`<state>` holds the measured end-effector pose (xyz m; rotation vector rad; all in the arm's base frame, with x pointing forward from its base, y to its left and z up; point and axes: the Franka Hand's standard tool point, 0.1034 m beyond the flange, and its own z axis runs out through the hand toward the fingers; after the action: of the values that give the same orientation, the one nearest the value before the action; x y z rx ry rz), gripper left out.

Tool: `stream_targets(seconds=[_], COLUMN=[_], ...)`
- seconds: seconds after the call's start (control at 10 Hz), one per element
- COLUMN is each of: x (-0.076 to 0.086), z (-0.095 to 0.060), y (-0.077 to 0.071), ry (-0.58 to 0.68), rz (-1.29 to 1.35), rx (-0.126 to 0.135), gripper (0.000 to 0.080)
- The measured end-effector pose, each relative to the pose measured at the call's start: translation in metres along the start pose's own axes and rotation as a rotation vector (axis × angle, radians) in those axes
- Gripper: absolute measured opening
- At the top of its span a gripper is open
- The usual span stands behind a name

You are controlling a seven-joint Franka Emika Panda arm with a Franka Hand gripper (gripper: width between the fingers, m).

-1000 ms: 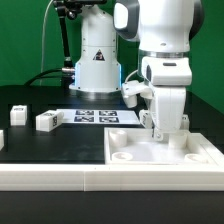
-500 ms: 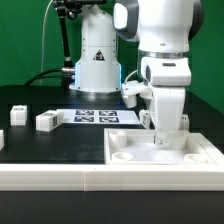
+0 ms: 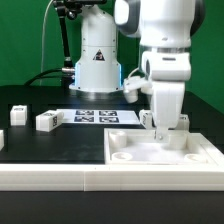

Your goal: Assemble one leg

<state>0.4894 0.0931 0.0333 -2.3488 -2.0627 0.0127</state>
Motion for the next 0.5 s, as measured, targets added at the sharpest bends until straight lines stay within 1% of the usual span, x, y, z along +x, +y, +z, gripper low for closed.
stream_targets(seconds=[0.2,0.3,0.5], x=[0.01,0.013,0.011], z=[-0.016,-0.019,-0.016], y=[-0.013,-0.015,-0.015], ry=[-0.006,-0.005,-0.006], rz=[0.088,0.108,0.114], rx=[-0.014,-0.019,-0.014], gripper=[0.0649,0.0649,0.0649])
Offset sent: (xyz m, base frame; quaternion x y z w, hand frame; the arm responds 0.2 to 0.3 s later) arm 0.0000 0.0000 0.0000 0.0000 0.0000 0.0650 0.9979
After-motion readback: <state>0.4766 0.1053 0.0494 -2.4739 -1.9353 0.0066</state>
